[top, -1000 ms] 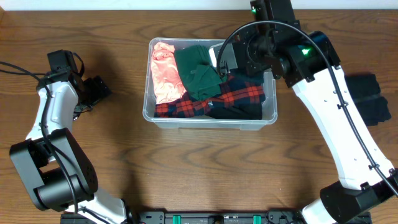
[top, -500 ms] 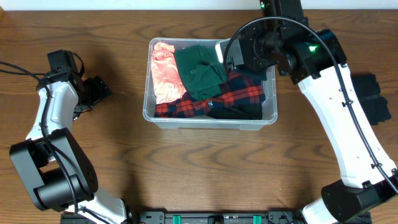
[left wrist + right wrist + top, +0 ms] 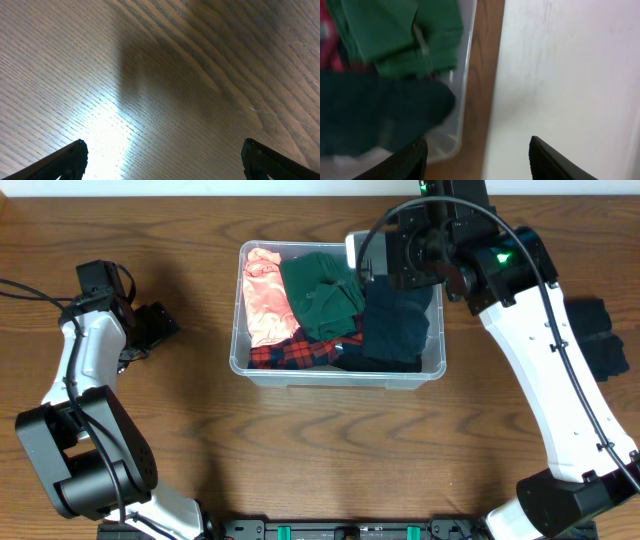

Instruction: Pack container

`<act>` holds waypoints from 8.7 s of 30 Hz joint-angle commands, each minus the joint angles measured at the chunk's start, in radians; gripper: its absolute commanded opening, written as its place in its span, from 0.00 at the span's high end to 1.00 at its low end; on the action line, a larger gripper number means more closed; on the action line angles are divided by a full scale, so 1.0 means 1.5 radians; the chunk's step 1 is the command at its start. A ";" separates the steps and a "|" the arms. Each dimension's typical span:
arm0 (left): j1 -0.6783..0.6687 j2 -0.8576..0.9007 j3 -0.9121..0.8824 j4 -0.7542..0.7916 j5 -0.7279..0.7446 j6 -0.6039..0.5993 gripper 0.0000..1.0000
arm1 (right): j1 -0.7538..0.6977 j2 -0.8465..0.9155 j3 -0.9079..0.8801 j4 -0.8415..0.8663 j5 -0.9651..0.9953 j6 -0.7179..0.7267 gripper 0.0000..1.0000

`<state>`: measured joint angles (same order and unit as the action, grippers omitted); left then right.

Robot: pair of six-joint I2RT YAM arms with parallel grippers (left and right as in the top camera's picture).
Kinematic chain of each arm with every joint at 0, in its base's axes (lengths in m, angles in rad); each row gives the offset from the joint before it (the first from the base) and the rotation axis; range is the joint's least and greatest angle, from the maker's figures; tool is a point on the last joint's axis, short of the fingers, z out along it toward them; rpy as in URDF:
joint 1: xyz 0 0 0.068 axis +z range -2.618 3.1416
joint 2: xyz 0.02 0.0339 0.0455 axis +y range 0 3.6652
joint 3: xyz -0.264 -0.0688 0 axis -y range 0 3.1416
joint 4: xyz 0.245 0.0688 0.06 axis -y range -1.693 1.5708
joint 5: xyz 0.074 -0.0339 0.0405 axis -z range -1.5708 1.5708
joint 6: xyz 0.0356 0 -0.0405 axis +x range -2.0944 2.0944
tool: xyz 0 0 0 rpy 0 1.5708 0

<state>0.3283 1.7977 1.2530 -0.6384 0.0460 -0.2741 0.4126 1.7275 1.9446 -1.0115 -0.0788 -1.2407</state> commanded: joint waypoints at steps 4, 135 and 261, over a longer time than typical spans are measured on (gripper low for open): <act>0.002 0.004 -0.004 -0.001 -0.002 -0.006 0.02 | 0.003 -0.004 0.015 -0.002 -0.033 0.388 0.54; 0.002 0.004 -0.004 -0.001 -0.002 -0.006 0.02 | 0.337 0.147 0.055 -0.121 0.284 0.455 0.99; 0.002 0.004 -0.004 -0.001 -0.002 -0.006 0.02 | 0.187 0.254 0.083 -0.120 -0.054 0.741 0.99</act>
<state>0.3283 1.7977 1.2530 -0.6384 0.0460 -0.2741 0.7170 2.1273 1.9896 -1.1759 -0.1982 -0.1074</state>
